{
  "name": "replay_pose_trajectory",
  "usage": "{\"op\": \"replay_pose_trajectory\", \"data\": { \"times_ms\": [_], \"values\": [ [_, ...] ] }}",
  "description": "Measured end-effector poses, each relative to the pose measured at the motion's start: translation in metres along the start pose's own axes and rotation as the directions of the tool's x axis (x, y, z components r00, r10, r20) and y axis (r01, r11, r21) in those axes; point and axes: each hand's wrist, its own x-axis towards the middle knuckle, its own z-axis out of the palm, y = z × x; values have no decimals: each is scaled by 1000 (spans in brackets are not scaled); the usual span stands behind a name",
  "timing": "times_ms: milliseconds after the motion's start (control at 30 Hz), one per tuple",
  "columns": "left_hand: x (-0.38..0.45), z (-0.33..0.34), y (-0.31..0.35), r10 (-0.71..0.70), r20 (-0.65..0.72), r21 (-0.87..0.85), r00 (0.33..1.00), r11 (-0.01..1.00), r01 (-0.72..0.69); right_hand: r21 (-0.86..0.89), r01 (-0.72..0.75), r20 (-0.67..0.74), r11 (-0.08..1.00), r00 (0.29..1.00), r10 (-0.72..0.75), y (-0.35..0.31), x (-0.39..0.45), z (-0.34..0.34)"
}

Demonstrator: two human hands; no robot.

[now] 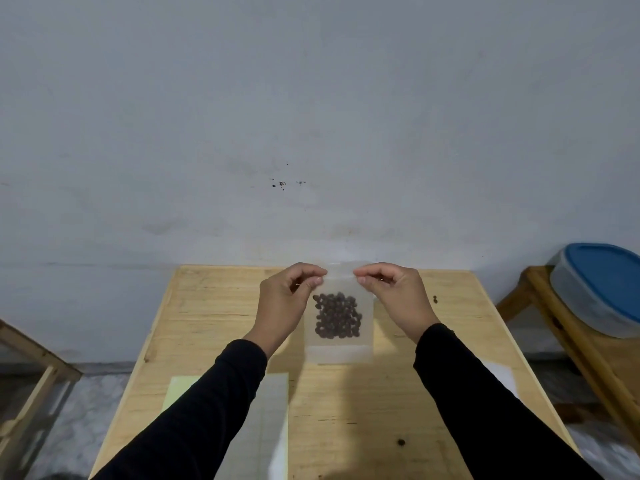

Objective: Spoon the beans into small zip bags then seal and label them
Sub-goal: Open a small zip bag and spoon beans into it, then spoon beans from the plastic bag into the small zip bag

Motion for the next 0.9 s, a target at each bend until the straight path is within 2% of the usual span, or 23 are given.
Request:
{"op": "replay_pose_trajectory", "data": {
  "times_ms": [267, 367, 433, 533, 733, 900],
  "values": [
    [1, 4, 6, -44, -60, 38, 997, 998, 47, 18, -31, -49, 999, 998, 32, 2, 2, 8],
    [0, 6, 6, -53, -89, 25, 995, 998, 56, 44, -32, 7, 999, 999, 31, 1, 1, 10],
    [-1, 6, 6, -38, -69, 47, 997, 998, 41, 11, -20, 62, 1000, 998, 19, 0, 0, 11],
    [-4, 9, 5, -21, -14, 120, 1000, 993, 23, -53, -22, 64, 998, 998, 26, 3, -2, 13],
    [-4, 11, 0, -86, 83, 92, 993, 993, 78, 21, -48, 38, 999, 998, 47, 11, -6, 12],
    [-9, 18, 0, -110, 107, 126, 988, 987, 96, 163, -165, -9, 973, 986, 168, 19, -12, 16]
  ]
}}
